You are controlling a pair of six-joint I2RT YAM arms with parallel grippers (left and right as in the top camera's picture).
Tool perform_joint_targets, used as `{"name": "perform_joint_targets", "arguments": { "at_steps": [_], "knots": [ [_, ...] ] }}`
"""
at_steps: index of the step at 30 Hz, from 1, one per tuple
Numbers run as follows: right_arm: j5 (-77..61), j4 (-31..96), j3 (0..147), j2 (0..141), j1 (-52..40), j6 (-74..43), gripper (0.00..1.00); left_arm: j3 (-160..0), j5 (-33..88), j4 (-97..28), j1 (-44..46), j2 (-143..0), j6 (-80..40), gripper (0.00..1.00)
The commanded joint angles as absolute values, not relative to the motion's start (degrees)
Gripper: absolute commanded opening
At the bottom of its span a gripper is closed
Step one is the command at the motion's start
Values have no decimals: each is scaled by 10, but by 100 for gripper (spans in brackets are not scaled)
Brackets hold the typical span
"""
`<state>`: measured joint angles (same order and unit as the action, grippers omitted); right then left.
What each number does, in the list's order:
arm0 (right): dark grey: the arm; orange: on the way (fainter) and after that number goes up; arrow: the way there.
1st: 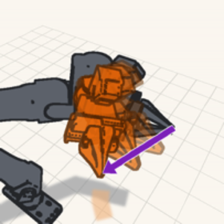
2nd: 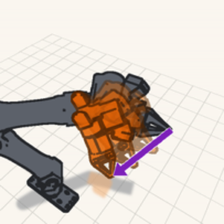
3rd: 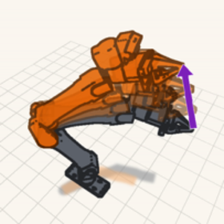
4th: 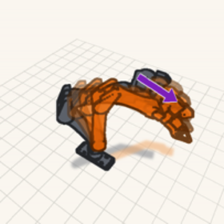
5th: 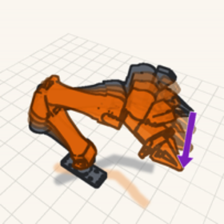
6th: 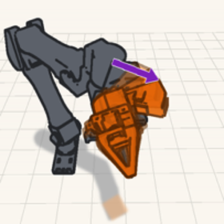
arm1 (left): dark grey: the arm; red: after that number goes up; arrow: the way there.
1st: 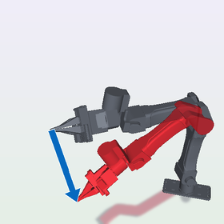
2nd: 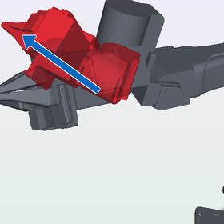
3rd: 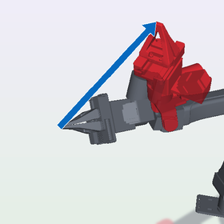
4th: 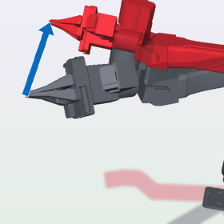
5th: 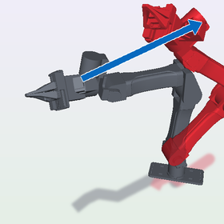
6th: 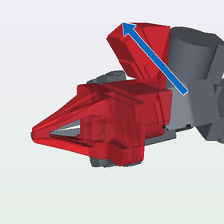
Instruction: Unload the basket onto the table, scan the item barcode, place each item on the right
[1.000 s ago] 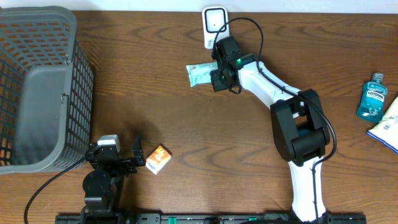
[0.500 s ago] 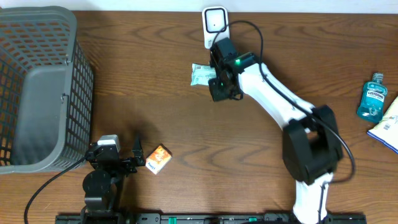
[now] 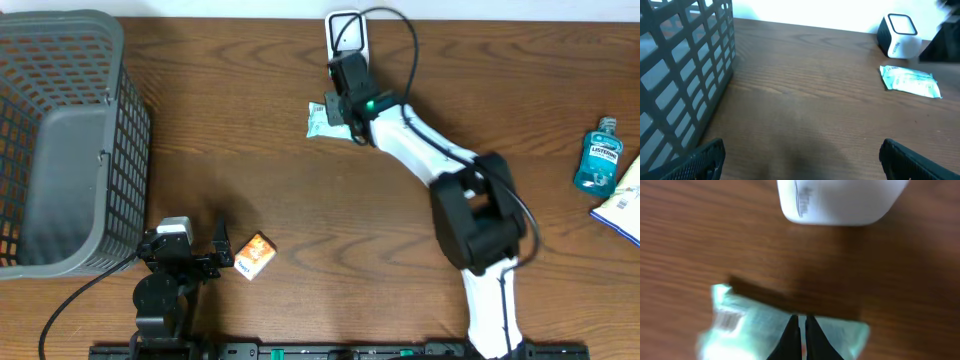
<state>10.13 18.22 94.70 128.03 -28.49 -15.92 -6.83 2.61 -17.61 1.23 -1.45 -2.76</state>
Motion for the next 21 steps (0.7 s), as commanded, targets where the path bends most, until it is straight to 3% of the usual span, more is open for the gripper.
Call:
{"name": "perform_joint_targets", "arguments": {
  "at_steps": [1,5,21],
  "knots": [
    [112,144,947,1293,-286,-167,1,-55,21,-179,13,-14,-22,98],
    [100,135,947,1304,-285,-168,1,-55,21,-179,13,-14,-22,98],
    [42,417,947,1248,-309,-197,1,-55,21,-179,13,-14,-22,98]
  ]
}}
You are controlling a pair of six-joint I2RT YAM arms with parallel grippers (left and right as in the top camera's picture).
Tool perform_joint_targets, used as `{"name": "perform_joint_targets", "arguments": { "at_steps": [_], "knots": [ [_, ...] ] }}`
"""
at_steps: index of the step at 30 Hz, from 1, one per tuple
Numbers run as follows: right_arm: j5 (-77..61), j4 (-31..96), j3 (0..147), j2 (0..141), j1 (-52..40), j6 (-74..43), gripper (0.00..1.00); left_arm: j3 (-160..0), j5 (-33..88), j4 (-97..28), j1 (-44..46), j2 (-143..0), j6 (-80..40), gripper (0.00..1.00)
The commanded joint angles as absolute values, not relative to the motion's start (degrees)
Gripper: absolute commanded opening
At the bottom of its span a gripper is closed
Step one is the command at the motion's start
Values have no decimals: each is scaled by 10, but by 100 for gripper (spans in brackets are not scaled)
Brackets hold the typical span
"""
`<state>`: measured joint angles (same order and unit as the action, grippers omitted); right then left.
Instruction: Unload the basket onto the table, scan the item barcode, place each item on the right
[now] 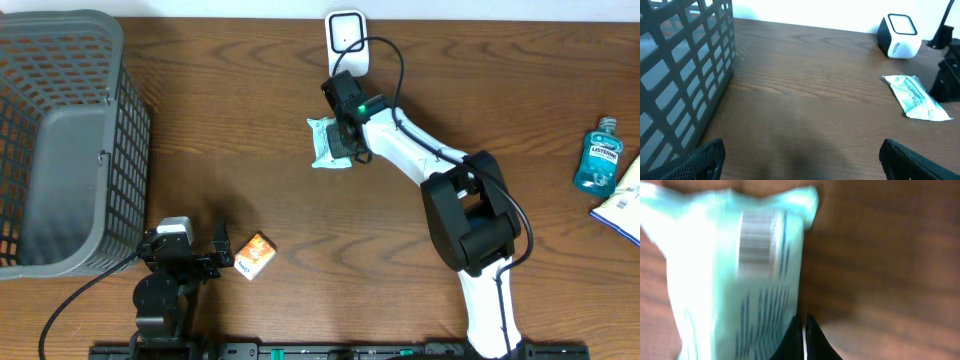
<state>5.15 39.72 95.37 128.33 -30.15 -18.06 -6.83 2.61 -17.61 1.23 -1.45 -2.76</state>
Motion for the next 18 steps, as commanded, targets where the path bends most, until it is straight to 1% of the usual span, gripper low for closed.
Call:
{"name": "perform_joint_targets", "arguments": {
  "at_steps": [1,6,7,9,10,11,13,18],
  "knots": [
    [42,424,947,1237,-310,-197,1,-55,21,-179,13,-14,-22,98],
    [42,452,947,1161,-314,-202,1,-55,21,-179,13,-14,-22,98],
    [42,453,947,1146,-317,-202,11,-55,21,-179,13,-14,-22,98],
    [44,447,947,1129,-324,-202,52,-55,21,-179,13,-14,-22,98],
    [51,442,947,1128,-328,-202,66,-55,21,-179,13,-14,-22,98],
    [64,440,947,1129,-333,-202,74,-55,21,-179,13,-14,-22,98],
    [91,443,947,1147,-341,-218,83,-55,21,-179,13,-14,-22,98],
    [100,424,947,1208,-372,-227,85,-55,21,-179,13,-14,-22,98]
  ]
}}
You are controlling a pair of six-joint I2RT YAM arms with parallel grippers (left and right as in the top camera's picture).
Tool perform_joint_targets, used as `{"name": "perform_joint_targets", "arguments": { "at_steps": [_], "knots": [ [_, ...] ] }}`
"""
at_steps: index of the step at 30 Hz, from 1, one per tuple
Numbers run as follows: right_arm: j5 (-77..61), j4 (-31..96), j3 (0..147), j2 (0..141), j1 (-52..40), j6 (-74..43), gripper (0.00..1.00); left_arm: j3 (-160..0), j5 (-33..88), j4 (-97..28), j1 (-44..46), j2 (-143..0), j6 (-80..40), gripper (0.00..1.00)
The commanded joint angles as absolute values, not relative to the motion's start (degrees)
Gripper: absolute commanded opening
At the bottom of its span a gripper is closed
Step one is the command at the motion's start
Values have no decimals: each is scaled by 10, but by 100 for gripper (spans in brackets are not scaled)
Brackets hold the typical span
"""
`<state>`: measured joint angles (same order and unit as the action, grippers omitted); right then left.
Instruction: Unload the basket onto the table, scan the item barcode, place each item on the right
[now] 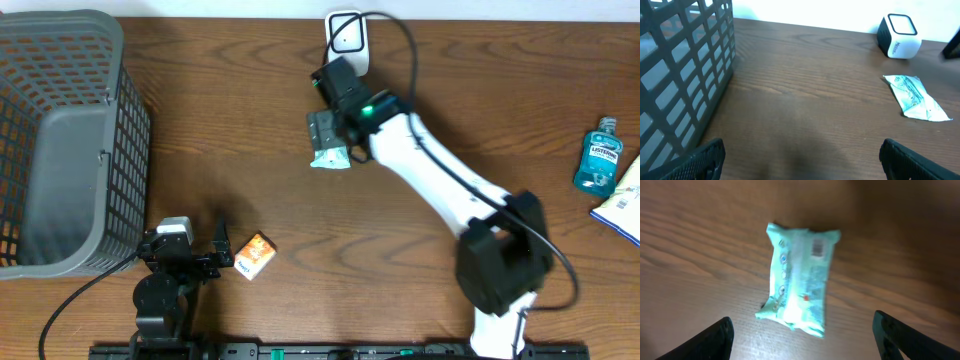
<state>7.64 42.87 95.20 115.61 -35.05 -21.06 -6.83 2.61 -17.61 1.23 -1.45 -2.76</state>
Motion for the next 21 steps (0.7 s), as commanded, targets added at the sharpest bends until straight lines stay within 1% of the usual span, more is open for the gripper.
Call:
{"name": "perform_joint_targets", "arguments": {
  "at_steps": [1,2,4,7,8,9,11,13,15,16,18,19,20,21],
  "knots": [
    [117,416,947,1221,-382,-228,85,-55,21,-179,13,-14,-22,98],
    [144,410,947,1233,-390,-235,87,-55,21,-179,13,-14,-22,98],
    [203,399,947,1257,-403,-251,88,-55,21,-179,13,-14,-22,98],
    [224,396,947,1283,-406,-281,85,-55,21,-179,13,-14,-22,98],
    [219,397,947,1287,-406,-288,80,-55,21,-179,13,-14,-22,98],
    [209,397,947,1291,-406,-290,71,-55,21,-179,13,-14,-22,98],
    [191,398,947,1295,-408,-290,57,-55,21,-179,13,-14,-22,98],
    [195,409,947,1301,-410,-302,49,-55,21,-179,13,-14,-22,98],
    [196,412,947,1309,-410,-308,36,-55,21,-179,13,-14,-22,98],
    [196,411,947,1314,-408,-308,34,-55,21,-179,13,-14,-22,98],
    [193,411,947,1323,-399,-309,19,-55,21,-179,13,-14,-22,98],
    [186,411,947,1323,-394,-309,10,-55,21,-179,13,-14,-22,98],
    [179,411,947,1323,-389,-311,4,-55,21,-179,13,-14,-22,98],
    [174,412,947,1323,-385,-313,1,-55,21,-179,13,-14,-22,98]
  ]
}}
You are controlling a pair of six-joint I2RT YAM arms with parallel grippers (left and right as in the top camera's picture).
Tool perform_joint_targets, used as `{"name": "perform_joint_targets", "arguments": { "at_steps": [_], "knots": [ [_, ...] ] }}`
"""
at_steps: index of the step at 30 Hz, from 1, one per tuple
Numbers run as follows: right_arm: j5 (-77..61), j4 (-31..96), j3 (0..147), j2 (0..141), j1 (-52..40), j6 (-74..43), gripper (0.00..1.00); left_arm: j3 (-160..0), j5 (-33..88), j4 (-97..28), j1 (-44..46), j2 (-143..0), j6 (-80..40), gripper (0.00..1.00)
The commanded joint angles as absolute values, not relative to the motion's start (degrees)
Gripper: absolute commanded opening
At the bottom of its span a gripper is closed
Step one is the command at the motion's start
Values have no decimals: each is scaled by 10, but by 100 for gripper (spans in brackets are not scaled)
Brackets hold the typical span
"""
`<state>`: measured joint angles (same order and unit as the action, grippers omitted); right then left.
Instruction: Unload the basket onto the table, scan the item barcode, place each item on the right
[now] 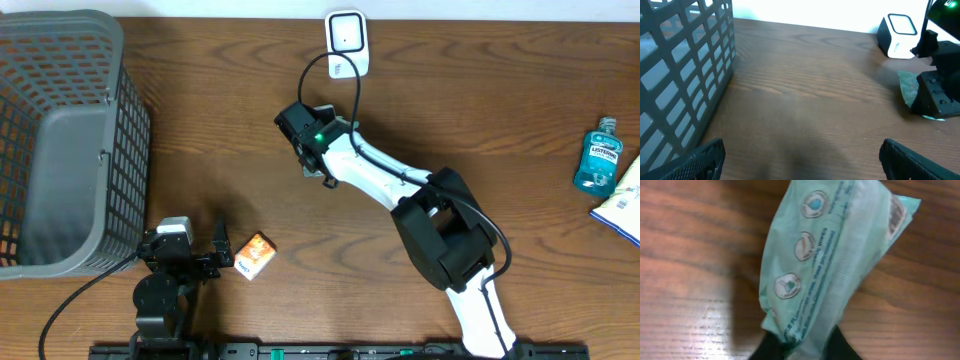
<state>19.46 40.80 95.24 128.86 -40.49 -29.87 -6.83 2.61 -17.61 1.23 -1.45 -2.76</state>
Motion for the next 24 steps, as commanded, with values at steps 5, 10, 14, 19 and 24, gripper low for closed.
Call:
{"name": "perform_joint_targets", "arguments": {
  "at_steps": [5,10,14,19,24],
  "knots": [
    [171,419,947,1318,-375,-311,1,-55,21,-179,13,-14,-22,98],
    [171,459,947,1269,-378,-265,1,-55,21,-179,13,-14,-22,98],
    [172,488,947,1209,-392,-100,1,-55,21,-179,13,-14,-22,98],
    [167,577,947,1101,-415,48,1,-55,21,-179,13,-14,-22,98],
    [15,628,947,985,-414,241,1,-55,21,-179,13,-14,-22,98]
  ]
}}
